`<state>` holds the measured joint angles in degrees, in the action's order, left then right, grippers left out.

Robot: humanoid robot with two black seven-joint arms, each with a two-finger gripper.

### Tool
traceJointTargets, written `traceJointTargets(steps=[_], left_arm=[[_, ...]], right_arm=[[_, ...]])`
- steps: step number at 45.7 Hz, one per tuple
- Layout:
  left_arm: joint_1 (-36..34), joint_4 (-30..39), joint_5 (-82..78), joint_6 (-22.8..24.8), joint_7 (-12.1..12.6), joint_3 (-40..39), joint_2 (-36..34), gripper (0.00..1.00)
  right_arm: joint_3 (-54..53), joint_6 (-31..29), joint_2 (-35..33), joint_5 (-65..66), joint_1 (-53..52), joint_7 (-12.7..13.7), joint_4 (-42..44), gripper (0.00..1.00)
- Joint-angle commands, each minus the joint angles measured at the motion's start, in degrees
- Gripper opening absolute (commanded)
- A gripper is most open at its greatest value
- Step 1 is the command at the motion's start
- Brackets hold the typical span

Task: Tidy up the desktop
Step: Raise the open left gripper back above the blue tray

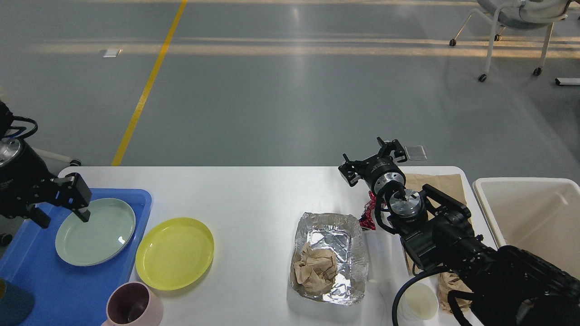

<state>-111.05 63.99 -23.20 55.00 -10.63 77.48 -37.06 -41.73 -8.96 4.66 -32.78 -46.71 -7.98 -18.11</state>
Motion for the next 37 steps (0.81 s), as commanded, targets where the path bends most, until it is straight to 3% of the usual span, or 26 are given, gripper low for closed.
traceJointTargets(steps=[1, 14, 37], left_arm=[[-5.66, 1.75, 1.14, 0.0, 0.0, 1.26, 2.08, 0.76], [-18.31, 5.27, 1.05, 0.0, 0.0, 4.26, 5.5, 0.82], [-32.2, 9.57, 1.66, 0.0, -0.09, 3.64, 10.43, 0.85]], right_arm=[[-0.01, 0.0, 0.0, 0.0, -0.05, 0.07, 0.0, 1.0], [-0.01, 0.0, 0.0, 0.0, -0.05, 0.07, 0.0, 1.0], [-0.01, 0.0, 0.0, 0.0, -0.05, -0.02, 0.0, 1.0]])
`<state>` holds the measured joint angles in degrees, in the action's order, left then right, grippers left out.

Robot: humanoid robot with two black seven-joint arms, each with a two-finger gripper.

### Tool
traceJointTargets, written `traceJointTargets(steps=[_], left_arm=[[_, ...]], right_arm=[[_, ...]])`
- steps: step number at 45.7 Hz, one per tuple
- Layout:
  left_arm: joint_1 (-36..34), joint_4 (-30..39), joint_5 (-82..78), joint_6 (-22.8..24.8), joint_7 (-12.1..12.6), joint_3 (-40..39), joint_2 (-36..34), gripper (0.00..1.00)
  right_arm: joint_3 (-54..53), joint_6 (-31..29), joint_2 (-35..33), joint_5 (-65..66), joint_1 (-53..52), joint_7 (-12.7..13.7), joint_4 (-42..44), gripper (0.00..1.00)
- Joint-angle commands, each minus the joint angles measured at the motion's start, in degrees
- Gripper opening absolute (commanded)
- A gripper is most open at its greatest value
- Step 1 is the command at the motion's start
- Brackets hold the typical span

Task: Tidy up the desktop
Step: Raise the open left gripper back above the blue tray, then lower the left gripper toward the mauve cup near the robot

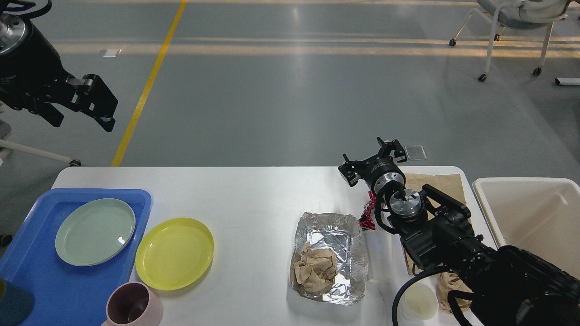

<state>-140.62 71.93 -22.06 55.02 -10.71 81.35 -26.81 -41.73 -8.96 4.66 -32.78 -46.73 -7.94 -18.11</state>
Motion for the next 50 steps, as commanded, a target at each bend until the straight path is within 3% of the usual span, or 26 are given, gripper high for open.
traceJointTargets(steps=[1, 19, 31, 41, 50], left_arm=[[-3.16, 1.9, 0.79, -0.02, -0.01, -0.23, 0.18, 0.85], [-9.32, 3.57, 1.32, -0.02, 0.08, -0.58, 0.27, 0.87], [-13.89, 10.59, 1.32, -0.02, 0.16, -0.58, 1.06, 0.87], [-14.16, 15.52, 1.32, -0.02, 0.69, -0.4, 2.64, 0.87], [-12.93, 15.78, 1.32, -0.02, 0.78, 0.04, 5.46, 0.88]], right_arm=[[-0.02, 0.0, 0.0, 0.0, -0.03, 0.03, 0.0, 1.0], [-0.02, 0.0, 0.0, 0.0, -0.03, 0.03, 0.0, 1.0], [-0.02, 0.0, 0.0, 0.0, -0.03, -0.06, 0.0, 1.0], [-0.02, 0.0, 0.0, 0.0, -0.03, 0.03, 0.0, 1.0], [0.07, 0.0, 0.0, 0.0, 0.06, 0.03, 0.0, 1.0]])
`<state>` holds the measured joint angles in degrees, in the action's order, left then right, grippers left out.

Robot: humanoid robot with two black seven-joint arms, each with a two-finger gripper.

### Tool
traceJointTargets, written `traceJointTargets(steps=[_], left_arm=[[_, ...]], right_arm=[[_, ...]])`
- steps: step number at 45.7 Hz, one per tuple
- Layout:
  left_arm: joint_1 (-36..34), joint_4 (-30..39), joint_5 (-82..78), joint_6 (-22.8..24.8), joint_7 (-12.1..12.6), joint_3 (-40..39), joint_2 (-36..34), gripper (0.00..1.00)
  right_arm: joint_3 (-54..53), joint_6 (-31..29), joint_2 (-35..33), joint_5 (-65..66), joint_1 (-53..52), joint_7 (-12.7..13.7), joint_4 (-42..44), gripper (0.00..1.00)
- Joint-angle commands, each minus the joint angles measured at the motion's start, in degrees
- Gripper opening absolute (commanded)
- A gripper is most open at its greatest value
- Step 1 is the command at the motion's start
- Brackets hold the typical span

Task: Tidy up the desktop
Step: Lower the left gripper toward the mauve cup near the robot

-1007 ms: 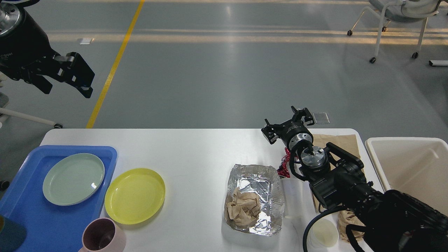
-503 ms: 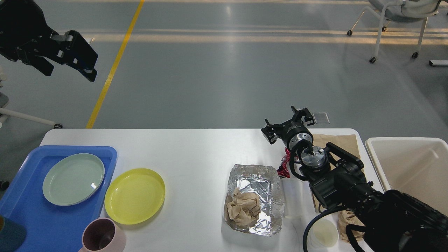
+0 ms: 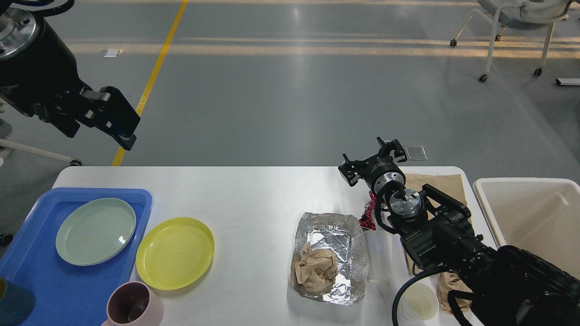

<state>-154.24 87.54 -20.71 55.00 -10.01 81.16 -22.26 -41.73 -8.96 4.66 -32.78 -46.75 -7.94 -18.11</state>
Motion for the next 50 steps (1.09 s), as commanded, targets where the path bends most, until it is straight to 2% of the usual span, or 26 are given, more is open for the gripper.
traceJointTargets(steps=[1, 19, 24, 28, 33, 43, 50], left_arm=[[0.78, 0.09, -0.03, 0.0, 0.07, 0.23, 0.9, 0.88], [1.83, 6.41, -0.12, 0.0, 0.43, 0.49, 0.82, 0.89], [4.2, 6.77, -0.21, 0.0, 1.48, 0.4, 0.99, 0.89], [6.75, 6.77, -0.21, 0.0, 3.15, 0.32, 1.17, 0.89], [10.18, 6.77, -0.21, -4.01, 5.52, 0.23, 1.25, 0.89], [18.18, 6.77, -0.21, -9.72, 12.55, -0.39, 0.99, 0.89], [21.96, 6.77, -0.21, -15.09, 13.61, -0.47, 0.99, 0.89]], right_arm=[[-0.01, 0.0, 0.0, 0.0, 0.0, 0.03, 0.0, 1.0], [-0.01, 0.0, 0.0, 0.0, 0.0, -0.06, 0.0, 1.0], [-0.01, 0.0, 0.0, 0.0, 0.0, 0.03, 0.0, 1.0], [-0.01, 0.0, 0.0, 0.0, 0.0, -0.06, 0.0, 1.0], [-0.01, 0.0, 0.0, 0.0, 0.0, 0.03, 0.0, 1.0], [-0.01, 0.0, 0.0, 0.0, 0.0, 0.03, 0.0, 1.0], [-0.01, 0.0, 0.0, 0.0, 0.0, 0.03, 0.0, 1.0]])
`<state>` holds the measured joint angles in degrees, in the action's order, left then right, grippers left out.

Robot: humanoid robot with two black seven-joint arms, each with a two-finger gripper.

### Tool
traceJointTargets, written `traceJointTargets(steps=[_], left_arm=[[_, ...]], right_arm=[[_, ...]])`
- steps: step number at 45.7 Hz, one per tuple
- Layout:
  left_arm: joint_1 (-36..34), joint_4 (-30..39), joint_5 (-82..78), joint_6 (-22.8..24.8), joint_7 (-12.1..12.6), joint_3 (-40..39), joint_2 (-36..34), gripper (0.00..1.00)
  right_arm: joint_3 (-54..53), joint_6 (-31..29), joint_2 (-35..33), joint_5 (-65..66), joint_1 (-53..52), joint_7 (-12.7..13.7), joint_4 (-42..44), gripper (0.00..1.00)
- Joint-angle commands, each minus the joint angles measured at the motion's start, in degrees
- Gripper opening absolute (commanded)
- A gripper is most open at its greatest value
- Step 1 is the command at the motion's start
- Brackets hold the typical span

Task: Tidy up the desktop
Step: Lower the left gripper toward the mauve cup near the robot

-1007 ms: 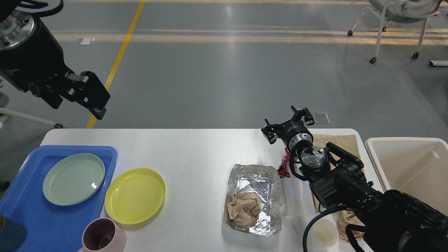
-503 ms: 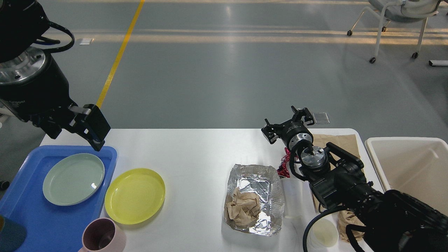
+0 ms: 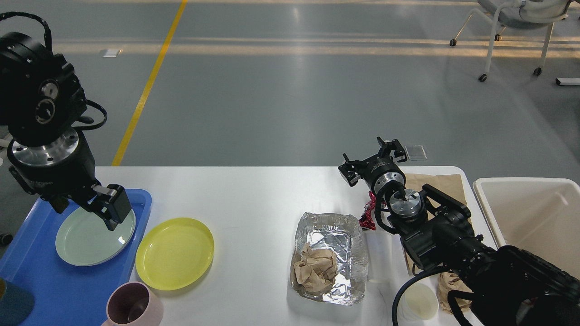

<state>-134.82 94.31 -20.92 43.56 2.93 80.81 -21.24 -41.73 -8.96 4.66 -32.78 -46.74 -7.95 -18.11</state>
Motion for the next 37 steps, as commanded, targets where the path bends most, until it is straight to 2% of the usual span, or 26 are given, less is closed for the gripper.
traceJointTargets(steps=[1, 8, 22, 26, 32, 37], left_arm=[[2.89, 0.0, 0.0, -4.18, 0.67, -0.13, -0.03, 0.89], [5.53, 0.0, 0.0, -6.56, 0.76, -1.0, -0.29, 0.89], [13.61, 0.0, -0.7, -7.61, 1.11, -2.23, -0.82, 0.95], [15.55, 0.0, -0.88, -7.61, 3.12, -2.15, -1.08, 0.96], [19.32, -0.35, -0.96, -7.61, 7.61, -2.06, -1.52, 0.96], [21.96, -0.71, -0.96, -8.14, 8.84, -2.15, -2.31, 0.96]], right_arm=[[-0.01, 0.0, 0.0, 0.0, -0.02, 0.04, 0.0, 1.0], [-0.01, 0.0, 0.0, 0.0, -0.02, 0.04, 0.0, 1.0], [0.07, 0.0, 0.0, 0.0, -0.02, -0.05, 0.0, 1.0], [0.07, 0.0, 0.0, 0.0, -0.02, -0.05, 0.0, 1.0], [-0.01, 0.0, 0.0, 0.0, -0.02, 0.04, 0.0, 1.0], [-0.01, 0.0, 0.0, 0.0, -0.02, 0.04, 0.0, 1.0]])
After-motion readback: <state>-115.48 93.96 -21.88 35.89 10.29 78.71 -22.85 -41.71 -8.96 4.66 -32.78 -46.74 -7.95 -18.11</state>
